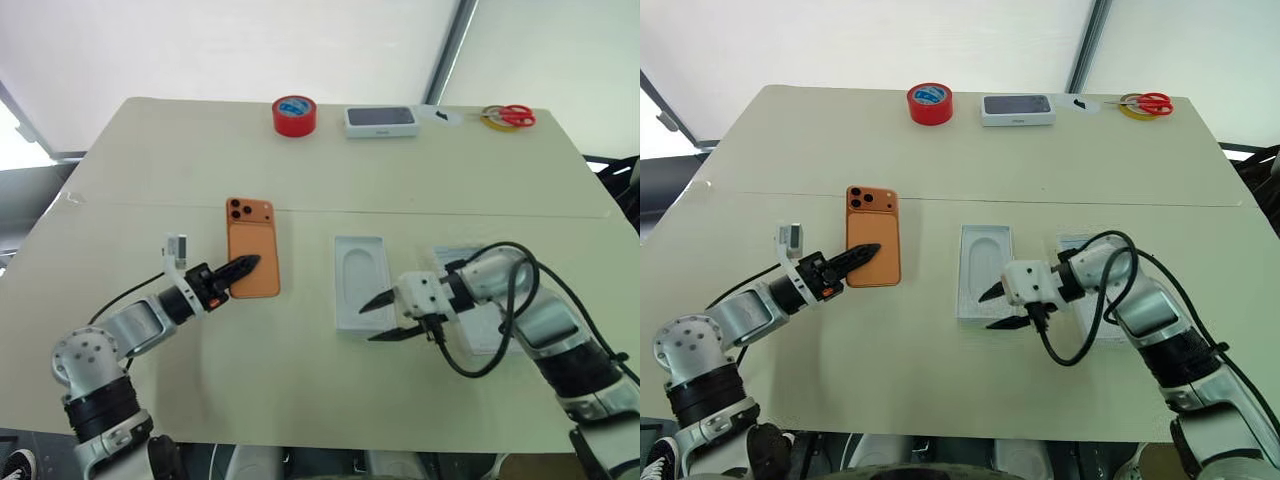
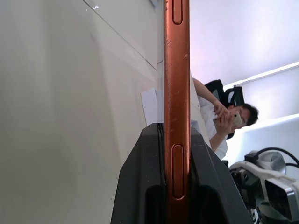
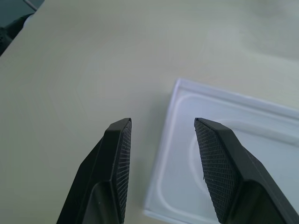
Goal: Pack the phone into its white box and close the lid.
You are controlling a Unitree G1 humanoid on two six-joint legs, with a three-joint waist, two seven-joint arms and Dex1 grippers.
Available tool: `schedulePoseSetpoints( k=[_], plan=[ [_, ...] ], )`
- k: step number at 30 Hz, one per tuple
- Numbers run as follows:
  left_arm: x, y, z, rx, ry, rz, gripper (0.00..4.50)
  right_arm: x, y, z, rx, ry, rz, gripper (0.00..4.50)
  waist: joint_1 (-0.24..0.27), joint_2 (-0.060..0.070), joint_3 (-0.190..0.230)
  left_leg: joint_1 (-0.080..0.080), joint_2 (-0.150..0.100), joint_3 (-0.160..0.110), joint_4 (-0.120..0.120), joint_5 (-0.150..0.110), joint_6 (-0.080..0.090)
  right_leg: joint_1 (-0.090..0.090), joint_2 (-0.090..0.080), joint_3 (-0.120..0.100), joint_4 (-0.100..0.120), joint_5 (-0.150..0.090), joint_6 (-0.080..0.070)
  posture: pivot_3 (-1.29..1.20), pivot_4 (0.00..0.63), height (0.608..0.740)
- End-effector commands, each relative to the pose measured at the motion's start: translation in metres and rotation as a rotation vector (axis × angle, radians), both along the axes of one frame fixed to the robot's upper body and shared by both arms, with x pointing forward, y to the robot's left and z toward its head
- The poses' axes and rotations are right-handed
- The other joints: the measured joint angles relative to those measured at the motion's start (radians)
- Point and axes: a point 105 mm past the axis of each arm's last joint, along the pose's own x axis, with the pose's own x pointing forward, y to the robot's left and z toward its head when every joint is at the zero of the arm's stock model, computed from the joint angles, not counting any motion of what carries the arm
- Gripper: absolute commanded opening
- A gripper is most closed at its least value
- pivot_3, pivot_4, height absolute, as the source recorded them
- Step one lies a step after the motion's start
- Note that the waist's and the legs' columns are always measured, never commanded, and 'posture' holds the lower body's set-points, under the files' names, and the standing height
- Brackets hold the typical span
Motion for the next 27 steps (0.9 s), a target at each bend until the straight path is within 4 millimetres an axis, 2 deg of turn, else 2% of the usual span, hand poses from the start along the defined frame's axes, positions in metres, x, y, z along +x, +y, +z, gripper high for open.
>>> schedulePoseSetpoints(
  k=[1, 3, 4, 6, 8, 9, 13, 21, 27],
  plan=[
    [0.0, -0.001, 0.014, -0.015, -0.063, -0.011, 0.0, 0.002, -0.001, 0.005, -0.014, -0.082, 0.008, 2.22, 0.0, 0.0, 0.0, 0.0, 0.0, 0.0, 0.0, 0.0, 0.0, 0.0, 0.0, 0.0, 0.0, 0.0, 0.0, 0.0, 0.15, 0.74],
    [0.0, -0.002, 0.014, -0.011, -0.063, -0.015, 0.0, 0.003, -0.001, 0.003, -0.016, -0.077, -0.005, 2.22, 0.0, 0.0, 0.0, 0.0, 0.0, 0.0, 0.0, 0.001, -0.001, 0.0, 0.0, 0.0, 0.0, 0.0, 0.0, 0.0, 0.15, 0.74],
    [0.0, -0.002, 0.014, -0.009, -0.063, -0.018, 0.0, 0.003, -0.002, 0.002, -0.015, -0.071, -0.016, 1.99, 0.001, 0.0, 0.0, 0.0, 0.0, 0.0, 0.0, 0.002, -0.003, 0.0, 0.0, 0.0, 0.0, 0.0, 0.0, 0.0, 0.15, 0.74],
    [0.001, -0.002, 0.013, -0.005, -0.06, -0.02, 0.0, 0.005, -0.002, 0.0, -0.019, -0.082, -0.028, 1.4, 0.001, 0.0, 0.0, 0.0, 0.0, 0.0, 0.0, 0.002, -0.003, 0.0, 0.0, 0.0, 0.0, 0.0, 0.0, 0.0, 0.15, 0.74],
    [0.002, -0.001, 0.013, 0.004, -0.058, -0.018, 0.0, 0.005, -0.001, -0.002, -0.019, -0.086, -0.032, 0.59, 0.001, 0.0, 0.0, 0.0, 0.0, 0.0, 0.0, 0.002, -0.003, 0.0, 0.0, 0.0, 0.0, 0.0, 0.0, 0.0, 0.15, 0.74],
    [0.003, -0.001, 0.013, 0.007, -0.061, -0.02, 0.0, 0.005, -0.001, -0.003, -0.019, -0.09, -0.035, 0.03, 0.001, 0.0, 0.0, 0.0, 0.0, 0.0, 0.0, 0.002, -0.003, 0.0, 0.0, 0.0, 0.0, 0.0, 0.0, 0.0, 0.15, 0.74],
    [0.004, -0.002, 0.015, 0.007, -0.067, -0.024, 0.0, 0.006, -0.002, -0.006, -0.042, -0.107, -0.038, 0.03, 0.001, 0.0, 0.0, 0.001, 0.0, 0.0, 0.0, 0.002, -0.003, 0.001, 0.0, 0.0, 0.0, 0.0, 0.0, 0.0, 0.15, 0.74],
    [0.012, -0.006, 0.027, -0.021, -0.099, -0.02, 0.0, 0.007, 0.015, 0.01, 0.059, -0.068, -0.069, 0.03, 0.001, 0.0, 0.0, 0.001, 0.0, 0.0, 0.0, 0.002, -0.003, 0.001, 0.0, -0.001, 0.0, 0.0, 0.0, 0.0, 0.15, 0.74],
    [0.024, -0.016, 0.038, -0.034, -0.124, -0.013, 0.0, 0.033, 0.039, 0.011, 0.094, -0.103, -0.199, 0.03, 0.001, 0.0, 0.0, 0.001, 0.0, 0.0, 0.001, 0.002, -0.003, 0.001, 0.0, -0.001, 0.0, 0.0, 0.0, 0.0, 0.15, 0.74]
  ],
)
